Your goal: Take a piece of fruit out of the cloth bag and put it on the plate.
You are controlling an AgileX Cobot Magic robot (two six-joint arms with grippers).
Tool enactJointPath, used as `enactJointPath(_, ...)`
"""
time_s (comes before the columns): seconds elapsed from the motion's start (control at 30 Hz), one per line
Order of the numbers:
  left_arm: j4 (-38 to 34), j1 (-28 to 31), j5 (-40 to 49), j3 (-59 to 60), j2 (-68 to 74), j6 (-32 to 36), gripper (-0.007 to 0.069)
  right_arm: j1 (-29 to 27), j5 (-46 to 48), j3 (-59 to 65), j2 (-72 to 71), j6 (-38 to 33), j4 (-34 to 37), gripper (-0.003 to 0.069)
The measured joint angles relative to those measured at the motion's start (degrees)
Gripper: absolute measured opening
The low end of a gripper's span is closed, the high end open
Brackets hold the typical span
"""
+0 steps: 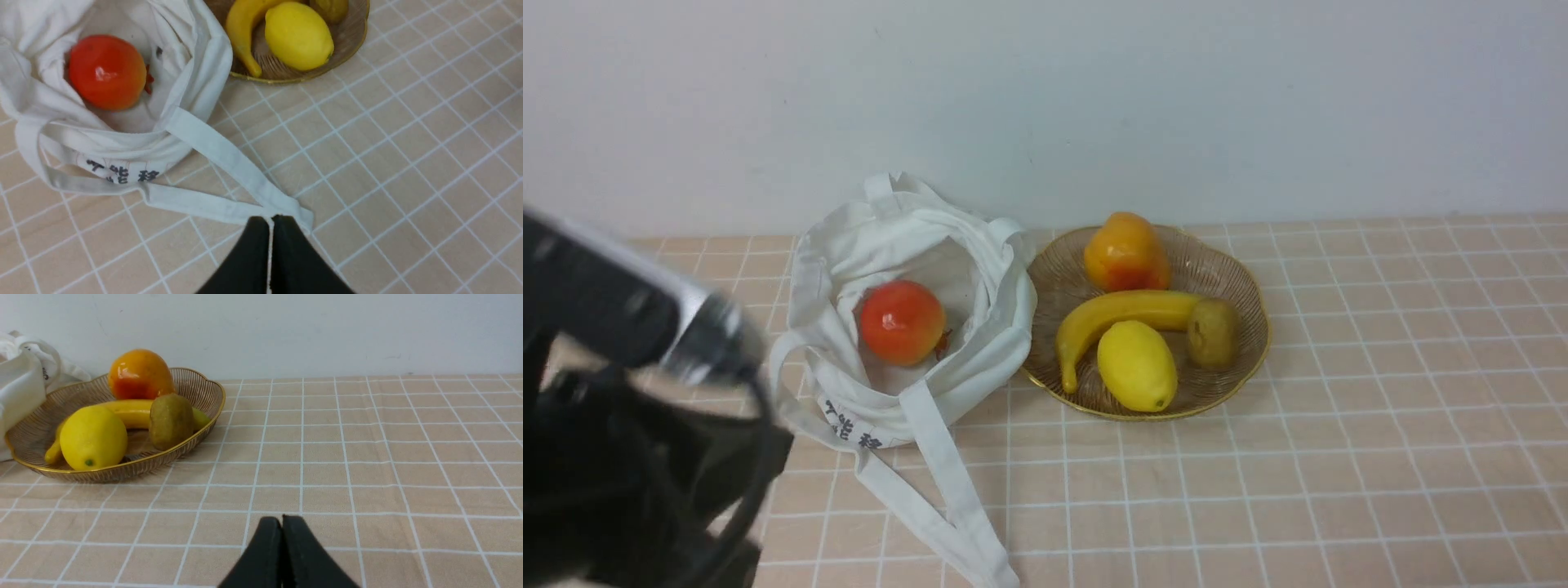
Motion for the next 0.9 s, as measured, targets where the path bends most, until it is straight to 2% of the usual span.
enactJointPath(0.17, -0.04, 0.0, -12.25, 16.87, -20.72, -0.21, -0.0008, 0.0, 0.0, 0.0, 0.0, 0.0, 0.0, -0.0015)
enactJointPath(0.27, -0.06, 0.0, -13.86, 23.11, -33.53, -0.25, -0.0008, 0.0, 0.0, 0.0, 0.0, 0.0, 0.0, -0.0015)
enactJointPath(0.37, -0.19, 0.0, -14.35, 26.61, -39.54, -0.32, -0.0008, 0.0, 0.14, 0.0, -0.07, 0.0, 0.15, -0.0015)
enactJointPath(0.67, 1.34, 0.03, -14.51, 30.03, -35.49, -0.41, -0.0008, 0.0, 0.14, -0.04, -0.12, 0.0, 0.52, -0.0015)
enactJointPath(0.9, 4.97, 0.79, -20.17, 31.19, -35.05, -1.96, -0.0008, 0.0, 0.14, -0.04, -0.12, 0.0, 0.52, -0.0015)
